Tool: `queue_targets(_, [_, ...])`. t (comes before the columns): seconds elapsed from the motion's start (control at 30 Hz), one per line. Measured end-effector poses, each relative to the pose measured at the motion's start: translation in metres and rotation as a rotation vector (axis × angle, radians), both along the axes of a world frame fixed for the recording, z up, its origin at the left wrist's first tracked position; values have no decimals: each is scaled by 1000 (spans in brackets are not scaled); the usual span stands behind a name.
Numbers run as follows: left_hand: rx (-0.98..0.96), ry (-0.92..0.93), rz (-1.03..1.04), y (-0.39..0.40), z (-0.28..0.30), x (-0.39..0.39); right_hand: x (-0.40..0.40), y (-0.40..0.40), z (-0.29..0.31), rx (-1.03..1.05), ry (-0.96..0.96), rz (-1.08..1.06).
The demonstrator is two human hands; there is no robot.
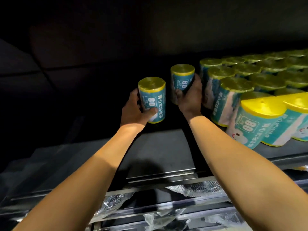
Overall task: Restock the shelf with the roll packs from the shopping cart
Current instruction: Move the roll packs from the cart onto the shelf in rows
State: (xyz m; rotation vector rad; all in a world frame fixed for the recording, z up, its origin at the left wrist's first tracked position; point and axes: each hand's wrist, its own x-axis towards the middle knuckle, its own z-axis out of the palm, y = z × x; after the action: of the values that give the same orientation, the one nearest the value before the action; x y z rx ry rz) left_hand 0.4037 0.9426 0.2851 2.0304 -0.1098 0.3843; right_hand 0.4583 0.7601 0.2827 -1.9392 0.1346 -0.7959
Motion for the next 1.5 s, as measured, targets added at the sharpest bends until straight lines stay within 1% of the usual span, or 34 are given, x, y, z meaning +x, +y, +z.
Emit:
queue_targets(0.17, [-11, -31, 8, -15, 5, 43, 16, -3, -3, -10, 31, 11])
queue_targets(0.43, [119, -57, 72, -33, 1, 92, 30, -6, -4, -20, 89, 43])
queue_targets(0.67, [156, -89, 150, -43, 0, 100, 37, -5, -6, -10, 99, 39])
queue_targets(0.87, [154, -56, 240, -51, 3, 99, 40, -2, -5, -20, 119, -13])
queue_targets(1.03, [135, -52, 217, -52, 5, 95, 30, -5, -2, -16, 145, -11])
queue_targets(1.13, [70, -36, 193, -46, 6, 96, 13, -2, -4, 41, 83, -7])
queue_targets(1.2, [49, -44, 200, -41, 2, 98, 1, 1, -8, 46, 58, 32])
queue_targets(1.33, [67, -52, 152, -40, -3, 99, -6, 1, -12, 24, 118, 123])
queue_targets(1.5, [47, -47, 153, -55, -1, 102, -7, -5, -2, 116, 172, 131])
